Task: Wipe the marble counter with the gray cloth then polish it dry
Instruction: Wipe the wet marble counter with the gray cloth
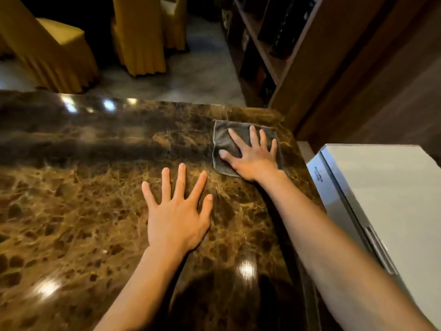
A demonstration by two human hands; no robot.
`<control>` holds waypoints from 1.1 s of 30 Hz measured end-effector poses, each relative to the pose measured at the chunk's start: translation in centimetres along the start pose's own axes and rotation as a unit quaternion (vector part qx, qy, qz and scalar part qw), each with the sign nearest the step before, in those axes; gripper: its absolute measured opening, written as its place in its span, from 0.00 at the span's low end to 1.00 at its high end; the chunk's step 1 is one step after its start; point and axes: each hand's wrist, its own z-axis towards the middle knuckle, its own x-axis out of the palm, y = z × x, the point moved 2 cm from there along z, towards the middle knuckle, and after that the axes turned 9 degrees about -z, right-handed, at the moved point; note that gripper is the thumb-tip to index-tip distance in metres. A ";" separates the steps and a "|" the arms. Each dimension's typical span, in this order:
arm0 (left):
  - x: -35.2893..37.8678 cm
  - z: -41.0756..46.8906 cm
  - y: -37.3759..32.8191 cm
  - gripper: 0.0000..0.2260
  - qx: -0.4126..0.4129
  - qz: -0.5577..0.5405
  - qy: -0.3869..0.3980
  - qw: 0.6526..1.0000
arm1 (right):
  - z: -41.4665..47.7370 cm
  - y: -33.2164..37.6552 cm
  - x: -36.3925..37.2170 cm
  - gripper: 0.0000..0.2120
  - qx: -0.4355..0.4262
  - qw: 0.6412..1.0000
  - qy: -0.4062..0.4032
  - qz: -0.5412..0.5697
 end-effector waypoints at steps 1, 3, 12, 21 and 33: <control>-0.2 0.2 -0.1 0.27 -0.003 0.002 0.001 1.000 | 1.8 0.3 -0.4 0.40 0.003 1.000 -0.005 -0.004; -0.1 0.4 -0.4 0.26 -0.013 0.004 -0.011 1.000 | 5.3 0.9 -1.2 0.41 -0.001 1.000 -0.009 0.011; 0.0 0.8 -0.8 0.25 -0.038 0.015 -0.024 0.999 | 12.3 2.7 -3.1 0.41 -0.001 1.000 -0.021 0.007; -0.1 -0.3 -0.7 0.26 -0.034 0.017 0.005 0.999 | 1.1 -0.5 -0.1 0.37 -0.074 0.997 -0.006 -0.019; -0.3 -10.4 2.5 0.26 0.025 0.023 0.020 0.999 | -27.7 -3.9 5.8 0.35 -0.043 0.999 -0.008 0.025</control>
